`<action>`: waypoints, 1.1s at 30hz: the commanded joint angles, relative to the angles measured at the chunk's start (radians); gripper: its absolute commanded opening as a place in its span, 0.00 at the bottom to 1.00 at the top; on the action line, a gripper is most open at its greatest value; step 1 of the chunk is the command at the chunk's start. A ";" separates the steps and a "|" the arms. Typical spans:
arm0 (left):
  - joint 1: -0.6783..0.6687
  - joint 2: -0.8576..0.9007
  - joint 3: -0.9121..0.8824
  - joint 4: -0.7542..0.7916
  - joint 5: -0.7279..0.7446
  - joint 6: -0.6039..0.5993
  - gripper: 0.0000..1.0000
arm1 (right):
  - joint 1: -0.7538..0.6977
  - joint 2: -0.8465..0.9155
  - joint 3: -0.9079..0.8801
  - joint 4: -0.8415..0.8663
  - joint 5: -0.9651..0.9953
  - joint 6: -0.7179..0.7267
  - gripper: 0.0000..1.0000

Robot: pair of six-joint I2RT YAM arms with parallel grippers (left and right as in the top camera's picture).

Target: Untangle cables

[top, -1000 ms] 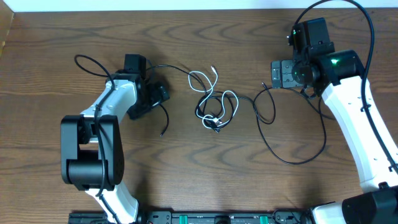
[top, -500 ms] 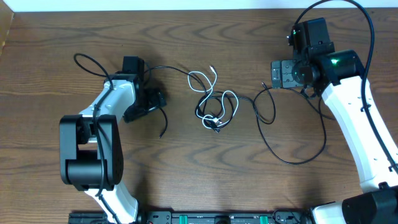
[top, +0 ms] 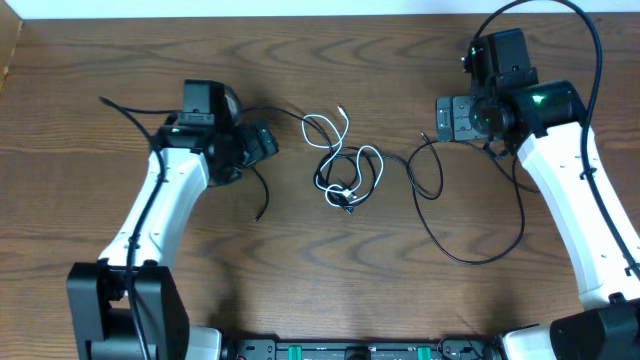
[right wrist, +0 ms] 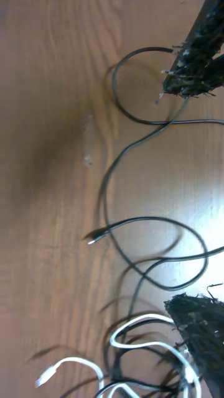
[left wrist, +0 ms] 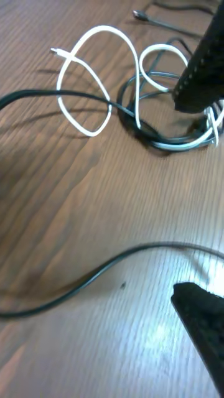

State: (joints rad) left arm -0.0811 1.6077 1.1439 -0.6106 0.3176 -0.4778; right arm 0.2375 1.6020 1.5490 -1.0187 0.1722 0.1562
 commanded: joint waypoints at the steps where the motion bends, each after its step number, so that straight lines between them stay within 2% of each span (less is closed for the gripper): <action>1: -0.048 0.024 -0.026 0.022 0.014 -0.042 0.60 | 0.000 -0.024 0.001 0.022 0.000 0.008 0.99; 2: -0.061 0.034 -0.027 0.022 0.011 -0.056 0.56 | 0.000 -0.024 0.001 0.025 0.000 0.008 0.99; 5: -0.107 0.074 -0.027 0.025 0.011 -0.101 0.34 | 0.000 -0.024 0.001 0.025 -0.040 0.008 0.99; 6: -0.132 0.101 -0.027 0.037 0.011 -0.119 0.32 | 0.000 -0.024 0.001 0.024 -0.103 0.008 0.99; 10: -0.181 0.167 -0.027 0.068 0.011 -0.164 0.33 | 0.000 -0.024 0.001 0.023 -0.320 0.008 0.99; 11: -0.191 0.183 -0.027 0.072 0.011 -0.177 0.35 | 0.000 -0.024 0.001 0.023 -0.359 0.008 0.99; 13: -0.206 0.203 -0.027 0.074 0.012 -0.198 0.48 | 0.000 -0.024 0.001 0.027 -0.419 0.008 0.99; 16: -0.218 0.209 -0.027 0.074 0.012 -0.213 0.52 | 0.000 -0.024 0.001 0.038 -0.437 0.008 0.99; 30: -0.230 0.229 -0.027 0.073 0.015 -0.367 0.52 | 0.000 -0.024 0.001 0.024 -0.449 0.008 0.99; 31: -0.234 0.231 -0.027 0.073 0.015 -0.367 0.52 | 0.000 -0.024 0.001 0.024 -0.464 0.002 0.96; 33: -0.237 0.232 -0.027 0.070 0.012 -0.366 0.52 | 0.000 -0.023 0.001 0.032 -0.470 -0.015 0.60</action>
State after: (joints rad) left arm -0.3058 1.8153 1.1229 -0.5369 0.3321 -0.8165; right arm 0.2375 1.6012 1.5490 -0.9955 -0.2649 0.1543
